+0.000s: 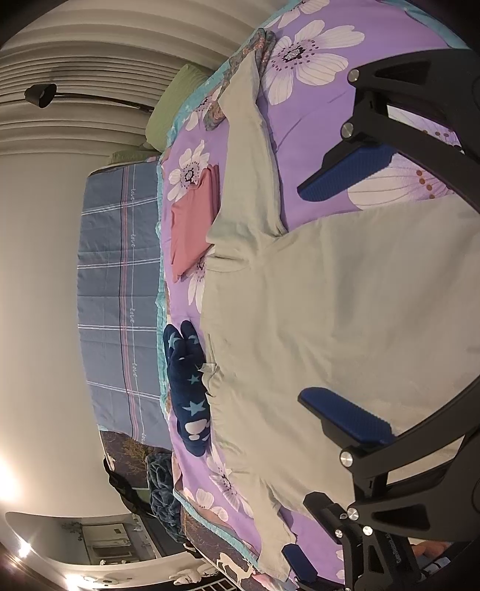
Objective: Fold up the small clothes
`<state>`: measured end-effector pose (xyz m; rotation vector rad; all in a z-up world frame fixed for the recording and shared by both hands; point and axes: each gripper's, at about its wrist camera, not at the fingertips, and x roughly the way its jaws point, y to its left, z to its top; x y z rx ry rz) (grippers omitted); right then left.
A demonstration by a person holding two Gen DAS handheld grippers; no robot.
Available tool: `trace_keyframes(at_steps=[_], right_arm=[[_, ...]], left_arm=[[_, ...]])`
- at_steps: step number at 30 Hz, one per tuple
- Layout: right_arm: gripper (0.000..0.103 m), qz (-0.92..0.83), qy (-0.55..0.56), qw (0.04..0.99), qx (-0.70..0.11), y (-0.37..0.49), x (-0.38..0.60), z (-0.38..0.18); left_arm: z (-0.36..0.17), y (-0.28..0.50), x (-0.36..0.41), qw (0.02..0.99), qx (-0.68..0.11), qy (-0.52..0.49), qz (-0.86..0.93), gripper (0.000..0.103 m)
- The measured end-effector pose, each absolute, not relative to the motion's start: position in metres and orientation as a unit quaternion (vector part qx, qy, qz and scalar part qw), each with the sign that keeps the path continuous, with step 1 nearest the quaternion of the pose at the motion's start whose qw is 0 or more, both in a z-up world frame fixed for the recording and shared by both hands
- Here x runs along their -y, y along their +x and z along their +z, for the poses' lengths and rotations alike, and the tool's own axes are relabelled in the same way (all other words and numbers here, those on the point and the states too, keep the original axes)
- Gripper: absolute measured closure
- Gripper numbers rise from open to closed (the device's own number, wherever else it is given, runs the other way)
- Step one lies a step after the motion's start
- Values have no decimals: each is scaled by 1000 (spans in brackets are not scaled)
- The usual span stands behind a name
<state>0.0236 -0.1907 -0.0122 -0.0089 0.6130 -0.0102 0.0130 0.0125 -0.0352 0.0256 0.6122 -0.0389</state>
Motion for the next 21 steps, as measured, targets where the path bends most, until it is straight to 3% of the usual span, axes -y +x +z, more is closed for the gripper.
trace_keyframes(at_steps=[21], right_arm=[[2, -7, 18, 956, -294, 21, 193, -8]], left_arm=[[-30, 7, -19, 954, -298, 15, -15, 1]])
